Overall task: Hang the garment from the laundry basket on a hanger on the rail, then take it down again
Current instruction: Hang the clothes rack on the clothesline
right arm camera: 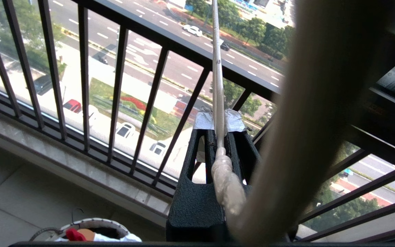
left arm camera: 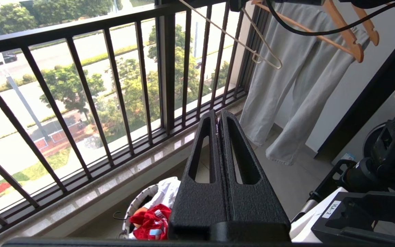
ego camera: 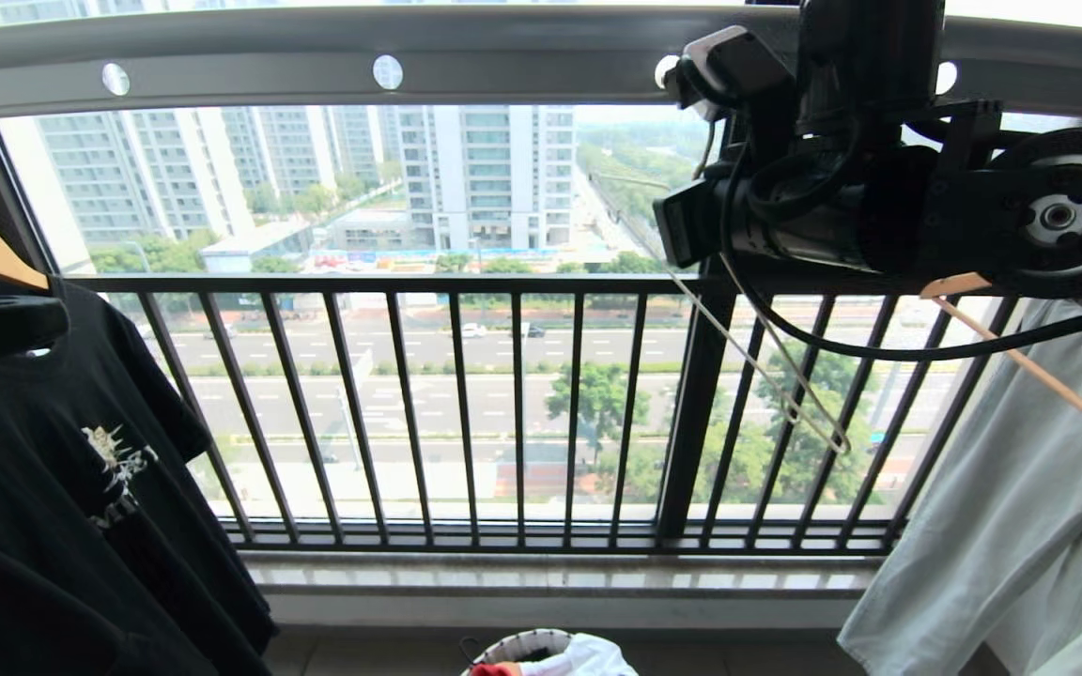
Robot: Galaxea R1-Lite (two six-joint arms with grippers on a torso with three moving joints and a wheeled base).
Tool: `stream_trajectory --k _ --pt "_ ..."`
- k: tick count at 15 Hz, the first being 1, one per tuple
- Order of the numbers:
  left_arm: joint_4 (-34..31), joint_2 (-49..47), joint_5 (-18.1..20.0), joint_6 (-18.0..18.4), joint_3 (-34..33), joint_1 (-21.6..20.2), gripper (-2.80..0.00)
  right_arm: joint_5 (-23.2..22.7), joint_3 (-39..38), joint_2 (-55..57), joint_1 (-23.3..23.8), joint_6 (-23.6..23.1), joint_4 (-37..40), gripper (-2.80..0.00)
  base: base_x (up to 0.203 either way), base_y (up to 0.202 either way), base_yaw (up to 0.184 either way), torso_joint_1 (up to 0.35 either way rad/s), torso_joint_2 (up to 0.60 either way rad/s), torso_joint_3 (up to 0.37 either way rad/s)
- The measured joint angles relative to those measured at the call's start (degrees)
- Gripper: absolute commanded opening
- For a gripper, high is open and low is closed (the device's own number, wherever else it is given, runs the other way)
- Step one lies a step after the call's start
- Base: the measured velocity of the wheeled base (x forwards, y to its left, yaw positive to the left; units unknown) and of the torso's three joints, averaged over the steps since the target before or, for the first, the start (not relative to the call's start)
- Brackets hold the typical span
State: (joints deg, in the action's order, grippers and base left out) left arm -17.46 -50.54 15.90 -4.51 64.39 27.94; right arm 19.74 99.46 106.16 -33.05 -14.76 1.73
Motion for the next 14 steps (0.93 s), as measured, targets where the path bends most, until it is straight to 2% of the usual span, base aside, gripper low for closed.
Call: stream_trajectory --k 10,14 --pt "-0.12 0.90 0.28 0.07 0.11 0.00 -2.80 0.63 12.23 1.89 -1.51 -7.29 16.78 -2.80 0.000 0.000 0.000 0.000 0.00 0.000" --pt "-0.07 0.96 0.26 0.09 0.02 0.00 -2.80 0.62 12.91 2.00 -1.56 -8.88 16.67 -2.80 0.000 0.000 0.000 0.000 0.00 0.000"
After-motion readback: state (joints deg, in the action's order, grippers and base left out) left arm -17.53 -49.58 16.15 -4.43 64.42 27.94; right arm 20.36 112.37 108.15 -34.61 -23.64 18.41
